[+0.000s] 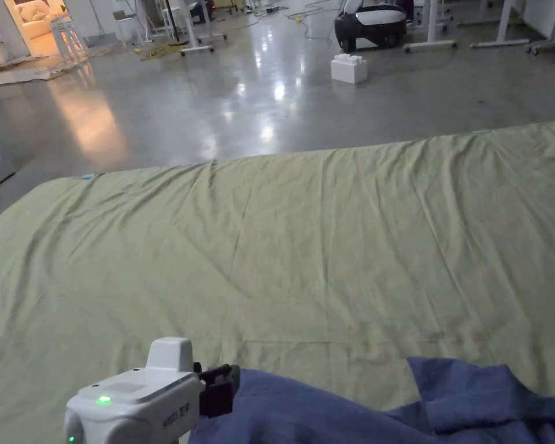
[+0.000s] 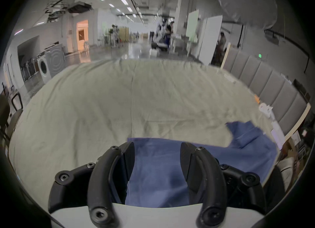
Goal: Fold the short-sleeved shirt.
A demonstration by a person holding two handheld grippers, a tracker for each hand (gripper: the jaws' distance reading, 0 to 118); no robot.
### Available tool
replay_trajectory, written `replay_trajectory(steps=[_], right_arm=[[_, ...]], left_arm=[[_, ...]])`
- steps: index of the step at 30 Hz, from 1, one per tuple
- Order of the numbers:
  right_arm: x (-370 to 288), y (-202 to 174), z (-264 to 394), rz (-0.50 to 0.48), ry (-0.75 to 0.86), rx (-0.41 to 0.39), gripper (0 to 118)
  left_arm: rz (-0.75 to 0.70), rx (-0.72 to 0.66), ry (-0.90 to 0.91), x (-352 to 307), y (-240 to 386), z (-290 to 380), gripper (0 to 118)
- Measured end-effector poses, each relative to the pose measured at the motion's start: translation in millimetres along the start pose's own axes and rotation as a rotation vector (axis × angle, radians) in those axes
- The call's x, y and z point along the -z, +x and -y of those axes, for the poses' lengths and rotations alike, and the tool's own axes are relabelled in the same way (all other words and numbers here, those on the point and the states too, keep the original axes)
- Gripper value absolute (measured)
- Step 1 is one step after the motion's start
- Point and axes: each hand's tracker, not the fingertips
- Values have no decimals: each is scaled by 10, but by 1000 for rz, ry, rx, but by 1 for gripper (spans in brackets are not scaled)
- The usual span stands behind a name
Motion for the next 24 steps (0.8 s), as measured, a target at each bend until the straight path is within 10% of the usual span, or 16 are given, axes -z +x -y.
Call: replay_trajectory(steps=[9, 12, 20, 24], right_arm=[[-8, 152, 192, 40, -113, 49, 2], [26, 158, 243, 35, -130, 51, 2], [403, 91, -66, -70, -95, -6, 3], [915, 144, -331, -120, -99, -45, 60]], left_arm=[[-45, 12, -233, 954, -172, 287, 65], [-21, -24, -241, 896, -148, 216, 3], [-61, -30, -325, 1107, 27, 218, 3], [-58, -19, -351, 1142, 23, 179, 3]])
